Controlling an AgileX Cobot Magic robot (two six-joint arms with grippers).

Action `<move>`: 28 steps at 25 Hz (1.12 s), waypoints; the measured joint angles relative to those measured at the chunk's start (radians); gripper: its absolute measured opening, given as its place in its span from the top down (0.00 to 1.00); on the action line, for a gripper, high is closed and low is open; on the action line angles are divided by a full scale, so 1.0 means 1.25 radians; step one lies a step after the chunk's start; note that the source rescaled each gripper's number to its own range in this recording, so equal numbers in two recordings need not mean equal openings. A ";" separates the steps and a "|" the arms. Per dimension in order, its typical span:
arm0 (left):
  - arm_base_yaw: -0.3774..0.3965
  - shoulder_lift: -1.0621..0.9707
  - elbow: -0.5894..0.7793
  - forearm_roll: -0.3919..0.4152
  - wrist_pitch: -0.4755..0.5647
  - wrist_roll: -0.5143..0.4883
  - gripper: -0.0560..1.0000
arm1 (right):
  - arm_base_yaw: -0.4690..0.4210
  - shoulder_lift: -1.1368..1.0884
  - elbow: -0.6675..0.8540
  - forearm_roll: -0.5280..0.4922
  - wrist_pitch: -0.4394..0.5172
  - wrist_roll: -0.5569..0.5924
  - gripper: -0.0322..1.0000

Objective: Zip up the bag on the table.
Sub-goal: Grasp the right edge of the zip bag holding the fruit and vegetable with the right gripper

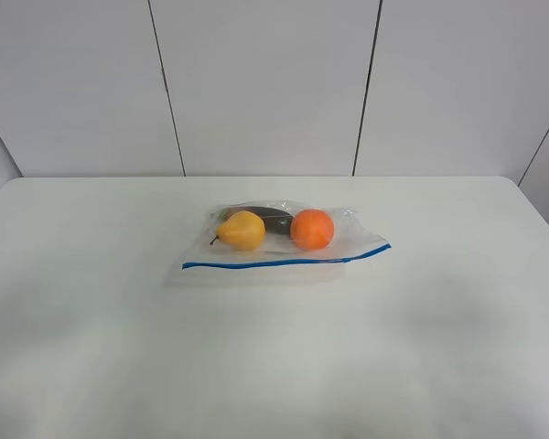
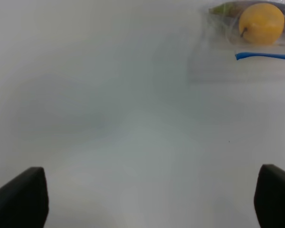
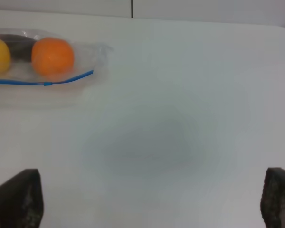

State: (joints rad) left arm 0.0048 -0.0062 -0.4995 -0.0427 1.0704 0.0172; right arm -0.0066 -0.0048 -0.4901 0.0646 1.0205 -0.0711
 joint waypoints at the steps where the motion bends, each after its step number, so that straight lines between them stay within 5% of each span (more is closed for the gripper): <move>1: 0.000 0.000 0.000 0.000 0.000 0.000 0.00 | 0.000 0.000 0.000 0.000 0.000 0.000 0.00; 10: 0.000 0.000 0.000 0.000 0.000 0.000 0.00 | 0.000 0.070 -0.038 0.000 -0.006 0.000 0.00; 17: 0.000 0.000 0.000 0.000 0.000 0.000 0.00 | 0.000 0.435 -0.215 0.039 -0.012 0.006 0.00; 28: 0.000 0.000 0.000 0.000 0.000 0.000 0.00 | 0.000 1.050 -0.441 0.255 -0.016 0.006 0.00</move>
State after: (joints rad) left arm 0.0048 -0.0062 -0.4995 -0.0427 1.0704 0.0172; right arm -0.0066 1.3074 -1.0414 0.3837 1.0002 -0.0638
